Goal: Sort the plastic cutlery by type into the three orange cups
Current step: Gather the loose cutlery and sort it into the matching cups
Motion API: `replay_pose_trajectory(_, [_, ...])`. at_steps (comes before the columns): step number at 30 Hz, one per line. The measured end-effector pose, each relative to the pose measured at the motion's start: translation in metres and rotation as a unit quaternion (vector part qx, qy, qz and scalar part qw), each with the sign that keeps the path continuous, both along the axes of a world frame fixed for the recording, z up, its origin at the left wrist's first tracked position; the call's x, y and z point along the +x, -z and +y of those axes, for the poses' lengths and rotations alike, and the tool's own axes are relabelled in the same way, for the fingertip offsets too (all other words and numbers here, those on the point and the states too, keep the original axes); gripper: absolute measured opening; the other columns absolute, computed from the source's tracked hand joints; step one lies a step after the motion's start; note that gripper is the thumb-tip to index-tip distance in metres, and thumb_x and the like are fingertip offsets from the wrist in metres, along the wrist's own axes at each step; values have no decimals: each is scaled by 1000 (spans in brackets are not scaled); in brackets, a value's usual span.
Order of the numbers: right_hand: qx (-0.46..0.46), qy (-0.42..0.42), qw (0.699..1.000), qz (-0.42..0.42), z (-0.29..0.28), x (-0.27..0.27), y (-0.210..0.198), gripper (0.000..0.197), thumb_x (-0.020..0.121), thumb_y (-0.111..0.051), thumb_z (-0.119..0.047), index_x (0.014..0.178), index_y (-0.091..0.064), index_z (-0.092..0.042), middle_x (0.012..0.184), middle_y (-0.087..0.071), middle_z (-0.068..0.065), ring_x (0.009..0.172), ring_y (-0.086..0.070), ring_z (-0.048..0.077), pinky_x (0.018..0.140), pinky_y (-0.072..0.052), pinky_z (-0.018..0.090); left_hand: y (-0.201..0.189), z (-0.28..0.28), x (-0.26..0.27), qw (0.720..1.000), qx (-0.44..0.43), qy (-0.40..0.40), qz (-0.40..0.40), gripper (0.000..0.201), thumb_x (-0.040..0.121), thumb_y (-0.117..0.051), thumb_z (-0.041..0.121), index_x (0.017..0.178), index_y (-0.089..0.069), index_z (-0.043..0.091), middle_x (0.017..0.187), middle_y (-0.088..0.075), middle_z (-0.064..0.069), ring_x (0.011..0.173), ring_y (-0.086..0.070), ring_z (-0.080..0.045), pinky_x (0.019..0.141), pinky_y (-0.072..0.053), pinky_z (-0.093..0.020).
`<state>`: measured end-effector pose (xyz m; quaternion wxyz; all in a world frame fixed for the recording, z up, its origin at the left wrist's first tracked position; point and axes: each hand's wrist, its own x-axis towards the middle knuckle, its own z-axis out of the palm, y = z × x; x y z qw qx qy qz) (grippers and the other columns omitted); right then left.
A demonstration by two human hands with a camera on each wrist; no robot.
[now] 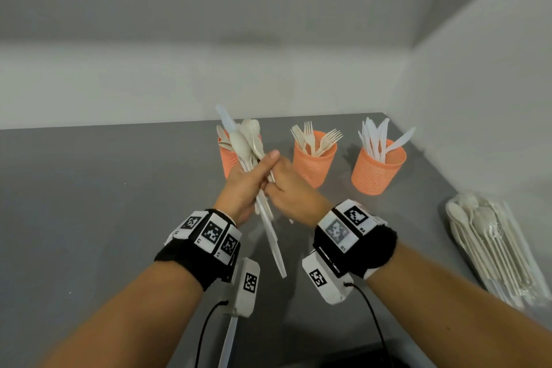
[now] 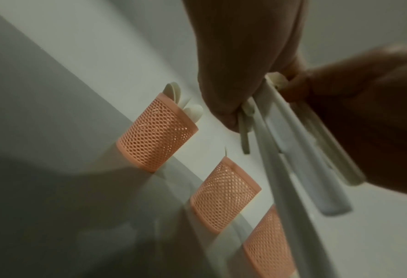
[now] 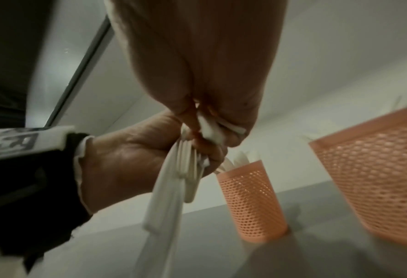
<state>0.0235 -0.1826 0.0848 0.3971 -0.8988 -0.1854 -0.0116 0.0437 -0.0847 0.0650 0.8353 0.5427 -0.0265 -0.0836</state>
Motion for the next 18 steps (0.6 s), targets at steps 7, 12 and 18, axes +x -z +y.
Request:
replay_pose_trajectory(7, [-7,-5,1000,-1,15,-12,9,39,88,-53,-8,126,-46,-3,103,-31,0,87,-37,5,74,-28,9,7,28,-2,998,10,-38,39,20,91,-56,21,105,-61,8,95,-66,-17,80,-68,-21,69,-58,-31])
replay_pose_trajectory(12, [-36,-3,999,14,26,-24,13,45,87,-56,-13,130,-45,-9,111,-42,6,105,-44,18,94,-36,25,15,42,-3,997,10,-60,53,26,92,-53,17,111,-58,0,88,-64,-16,78,-65,-24,64,-57,-29])
replay_pose_trajectory(18, [-202,-13,978,52,26,-55,29,38,89,-54,-37,61,-52,-12,63,-50,2,60,-47,19,57,-36,29,19,72,-1,991,53,-99,78,15,89,-59,17,77,-51,12,41,-50,4,40,-51,-9,47,-48,-23])
